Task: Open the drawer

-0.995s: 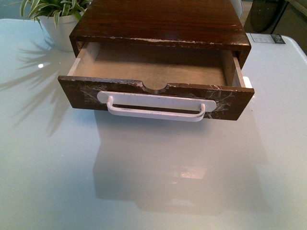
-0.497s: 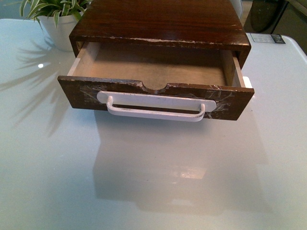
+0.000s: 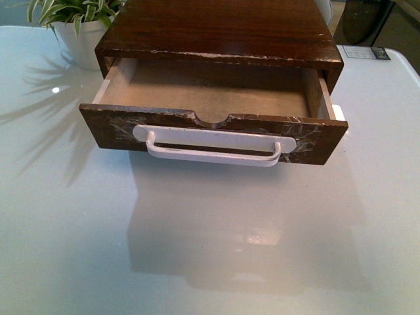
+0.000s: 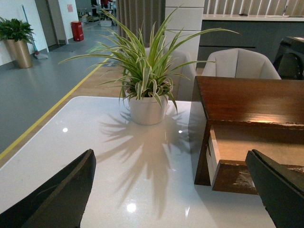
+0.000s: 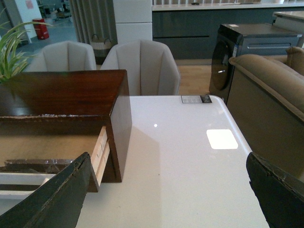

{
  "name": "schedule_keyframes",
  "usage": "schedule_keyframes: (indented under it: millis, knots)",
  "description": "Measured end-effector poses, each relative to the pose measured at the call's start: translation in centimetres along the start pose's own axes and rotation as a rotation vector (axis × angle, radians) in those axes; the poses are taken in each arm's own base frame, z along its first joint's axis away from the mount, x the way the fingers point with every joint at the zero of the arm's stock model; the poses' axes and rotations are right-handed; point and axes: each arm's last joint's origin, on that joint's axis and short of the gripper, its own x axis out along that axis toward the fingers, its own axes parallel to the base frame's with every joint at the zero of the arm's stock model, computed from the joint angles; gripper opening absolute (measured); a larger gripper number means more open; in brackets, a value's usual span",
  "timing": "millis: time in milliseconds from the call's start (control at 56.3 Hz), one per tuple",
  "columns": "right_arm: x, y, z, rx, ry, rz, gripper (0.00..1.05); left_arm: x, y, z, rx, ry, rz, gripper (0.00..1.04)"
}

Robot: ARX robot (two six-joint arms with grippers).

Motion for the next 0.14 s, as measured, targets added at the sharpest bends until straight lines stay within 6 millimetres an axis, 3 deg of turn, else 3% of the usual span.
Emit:
schedule_keyframes:
  millis: [142]
  knots:
    - [0.00,0.00,0.00,0.000,0.000,0.000,0.96,0.00,0.00,0.00,0.000,0.000,0.000,0.96]
